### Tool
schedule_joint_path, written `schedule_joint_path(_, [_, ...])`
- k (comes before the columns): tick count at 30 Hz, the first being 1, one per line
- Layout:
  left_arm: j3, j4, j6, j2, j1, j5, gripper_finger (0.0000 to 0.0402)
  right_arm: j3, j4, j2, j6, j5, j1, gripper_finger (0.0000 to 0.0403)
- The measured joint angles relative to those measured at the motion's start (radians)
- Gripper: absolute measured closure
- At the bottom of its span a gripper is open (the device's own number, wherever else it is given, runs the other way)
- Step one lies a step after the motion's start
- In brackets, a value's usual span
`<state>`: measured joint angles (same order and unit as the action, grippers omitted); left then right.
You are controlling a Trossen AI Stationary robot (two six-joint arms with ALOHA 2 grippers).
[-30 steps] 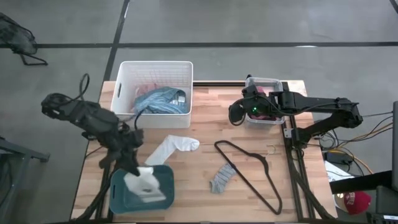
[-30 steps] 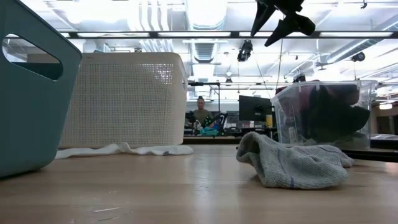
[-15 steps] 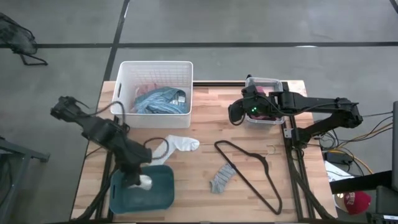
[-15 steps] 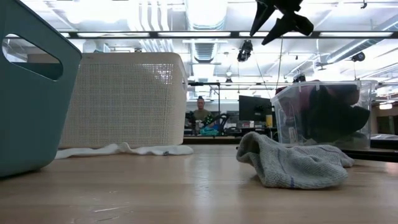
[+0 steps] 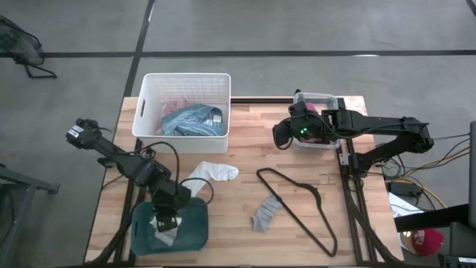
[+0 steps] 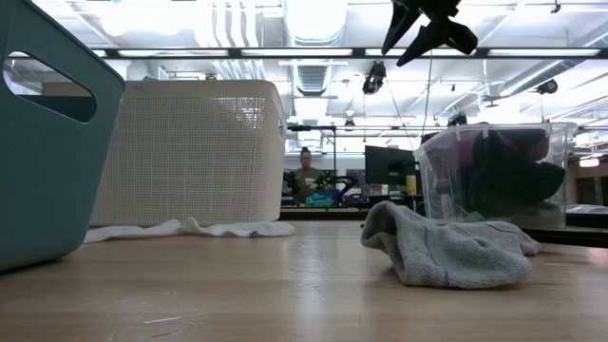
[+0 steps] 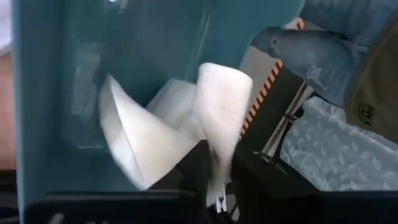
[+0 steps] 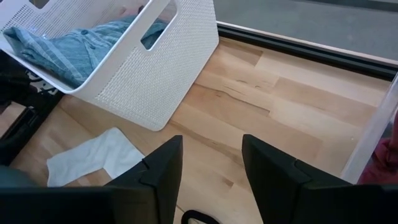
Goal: Pick & Place Cloths
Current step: Put the right white sock into the blue bin, then put the gray sock into the blue bin
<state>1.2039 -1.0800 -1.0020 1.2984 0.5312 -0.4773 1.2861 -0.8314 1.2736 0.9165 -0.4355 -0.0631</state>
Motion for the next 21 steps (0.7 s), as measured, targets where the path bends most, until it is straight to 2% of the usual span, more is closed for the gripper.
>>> schedule_joint_path(8, [-0.001, 0.003, -0.014, -0.013, 0.000, 0.099, 0.0231, 0.000, 0.000, 0.000, 0.000, 0.000, 0.000, 0.0266])
schedule_joint_path(12, [-0.001, 0.004, 0.009, -0.013, -0.003, 0.107, 0.0190, 0.000, 0.002, 0.000, -0.003, 0.029, 0.000, 0.0281])
schedule_joint_path(15, [-0.001, 0.006, 0.019, -0.017, -0.003, 0.113, 0.0176, 0.000, 0.022, 0.000, -0.019, 0.052, 0.015, 0.0294])
schedule_joint_path(21, [0.006, 0.008, 0.016, -0.037, -0.003, 0.113, 0.0177, 0.000, 0.094, 0.000, -0.110, 0.078, 0.085, 0.0324])
